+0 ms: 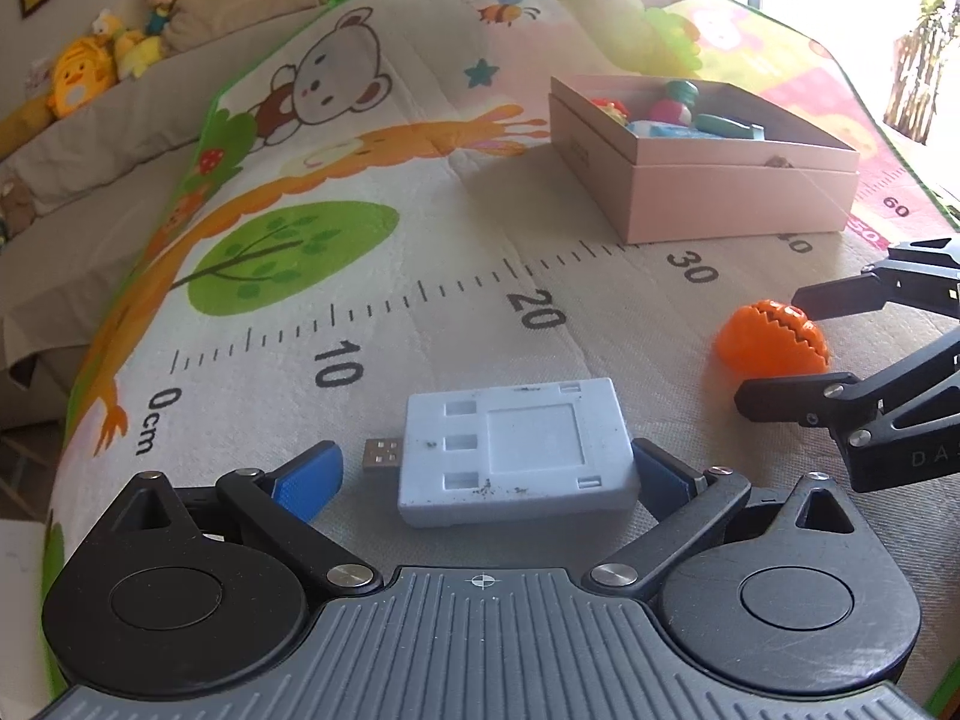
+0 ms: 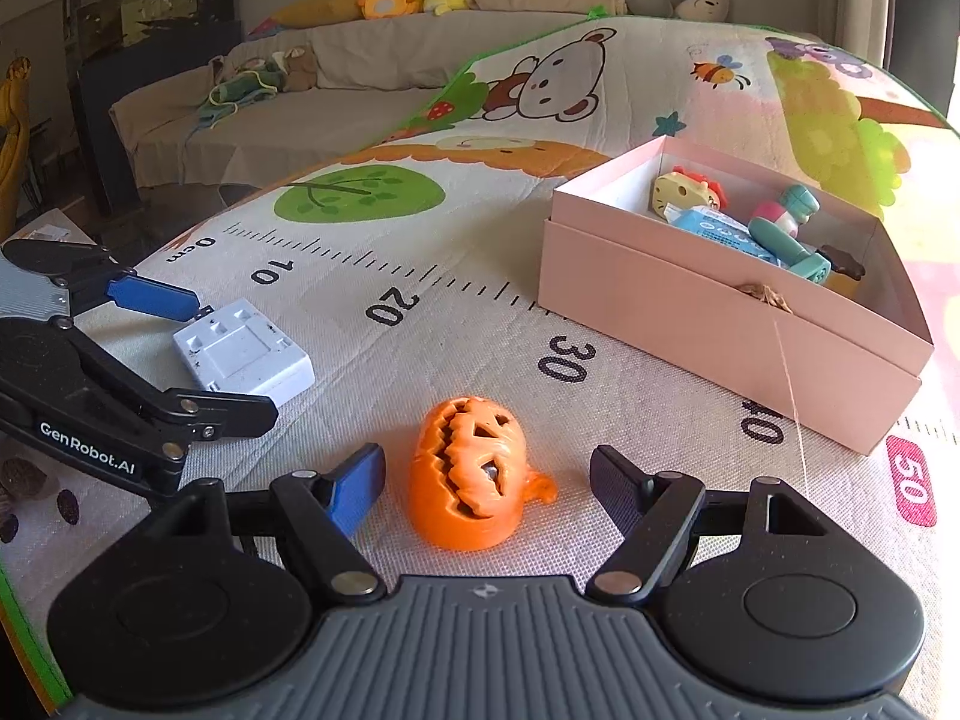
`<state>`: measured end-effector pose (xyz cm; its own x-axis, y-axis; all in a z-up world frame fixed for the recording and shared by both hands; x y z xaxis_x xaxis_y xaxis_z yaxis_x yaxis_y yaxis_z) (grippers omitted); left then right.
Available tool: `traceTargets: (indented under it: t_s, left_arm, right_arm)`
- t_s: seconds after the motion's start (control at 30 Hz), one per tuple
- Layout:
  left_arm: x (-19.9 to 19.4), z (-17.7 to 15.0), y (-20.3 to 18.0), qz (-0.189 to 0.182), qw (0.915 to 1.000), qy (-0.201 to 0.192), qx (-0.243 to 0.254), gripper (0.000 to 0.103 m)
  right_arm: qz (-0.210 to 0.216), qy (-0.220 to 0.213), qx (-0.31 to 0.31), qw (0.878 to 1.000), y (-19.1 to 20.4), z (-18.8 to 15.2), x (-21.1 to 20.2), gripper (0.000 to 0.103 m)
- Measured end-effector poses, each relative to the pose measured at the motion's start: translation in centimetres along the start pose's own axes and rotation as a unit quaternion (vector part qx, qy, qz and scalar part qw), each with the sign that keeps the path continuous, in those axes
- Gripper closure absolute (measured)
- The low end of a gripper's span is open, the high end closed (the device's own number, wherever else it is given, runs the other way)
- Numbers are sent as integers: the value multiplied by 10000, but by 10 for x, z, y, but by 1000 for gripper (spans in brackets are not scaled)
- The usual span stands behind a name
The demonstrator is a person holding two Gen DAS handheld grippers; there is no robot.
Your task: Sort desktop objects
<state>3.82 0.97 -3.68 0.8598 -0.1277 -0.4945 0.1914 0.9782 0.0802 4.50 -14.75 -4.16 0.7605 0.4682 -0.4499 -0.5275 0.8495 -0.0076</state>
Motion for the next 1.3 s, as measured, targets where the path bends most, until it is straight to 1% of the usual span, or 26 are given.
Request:
traceTargets:
  t_s: [0.2, 0.27, 0.3, 0.33, 0.37, 0.43, 0.53, 0.6, 0.63, 0.73, 0.8, 0.87, 0.9, 0.97, 1.07, 1.1, 1.13, 1.2, 1.27, 1.3]
  left_arm:
    - [8, 3, 1, -47, 9999, 3, -112, 0]
    - [8, 3, 1, -78, 9999, 1, -129, 2]
    - [7, 3, -1, -146, 9998, -7, -136, 8]
    - [5, 4, -2, -153, 9998, -6, -119, 8]
    - [3, 4, -3, -136, 9999, -14, -42, 8]
    - [-2, 4, -6, -125, 9999, -39, 105, 8]
    - [-12, 7, -12, -233, 9996, -85, 138, 8]
    - [-22, 18, -15, -356, 9990, -210, 148, 8]
    - [-27, 28, -18, -432, 9984, -330, 166, 8]
    - [-41, 72, -26, -566, 9938, -895, 351, 8]
    - [-45, 102, -35, -650, 9883, -1275, 522, 8]
    - [-41, 137, -50, -777, 9798, -1690, 734, 8]
    - [-35, 151, -57, -831, 9759, -1842, 824, 8]
    - [-15, 176, -69, -858, 9713, -2041, 863, 8]
    - [26, 203, -84, -895, 9672, -2237, 806, 8]
    - [44, 208, -90, -892, 9652, -2304, 861, 6]
    - [60, 208, -95, -903, 9656, -2264, 907, 5]
    - [84, 200, -98, -906, 9715, -2027, 831, 5]
    - [90, 184, -92, -955, 9779, -1781, 538, 4]
    - [87, 173, -87, -992, 9804, -1663, 360, 2]
  right_arm:
    - [15, -37, -8, 10000, 1, 1, 1, 27]
    - [28, -39, -31, 10000, 1, 1, 1, 29]
    - [52, -35, -52, 10000, 2, 1, 0, 33]
    - [82, -39, -90, 9999, 3, 1, 0, 36]
    - [124, -47, -158, 9998, 6, 2, -2, 44]
    - [168, -52, -320, 9993, 10, 3, -4, 57]
    - [195, -27, -460, 9987, 14, 5, -12, 68]
    - [299, 40, -395, 9988, 12, 11, -22, 68]
    - [357, -18, -314, 9989, 9, 19, -33, 68]
    - [378, -469, -220, 9979, -8, 59, -68, 68]
    - [258, -817, -82, 9963, -28, 93, -90, 68]
    - [62, -1182, 19, 9930, -51, 126, -106, 68]
    - [-94, -1369, 58, 9905, -65, 143, -112, 68]
    - [-391, -1566, 145, 9868, -90, 169, -112, 68]
    - [-768, -1627, 174, 9835, -123, 191, -91, 68]
    - [-879, -1611, 169, 9829, -131, 194, -81, 68]
    - [-977, -1603, 216, 9820, -144, 196, -66, 68]
    - [-1025, -1516, 463, 9820, -163, 195, -38, 60]
    - [-1246, -1331, 921, 9789, -187, 183, -15, 60]
    - [-1245, -1292, 1126, 9773, -192, 175, -12, 60]
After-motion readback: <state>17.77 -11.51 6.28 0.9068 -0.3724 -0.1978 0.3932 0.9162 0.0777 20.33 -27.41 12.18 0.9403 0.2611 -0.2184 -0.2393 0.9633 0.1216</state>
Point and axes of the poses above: each gripper's, at about its wrist camera, not at the fingertips, and x roughly the way its jaws point, y to its left, z to its top, the point moved 7 cm from there along x, roughly the way its jaws point, and after that the axes turned 15 degrees about -y, right-handed, at the moved point
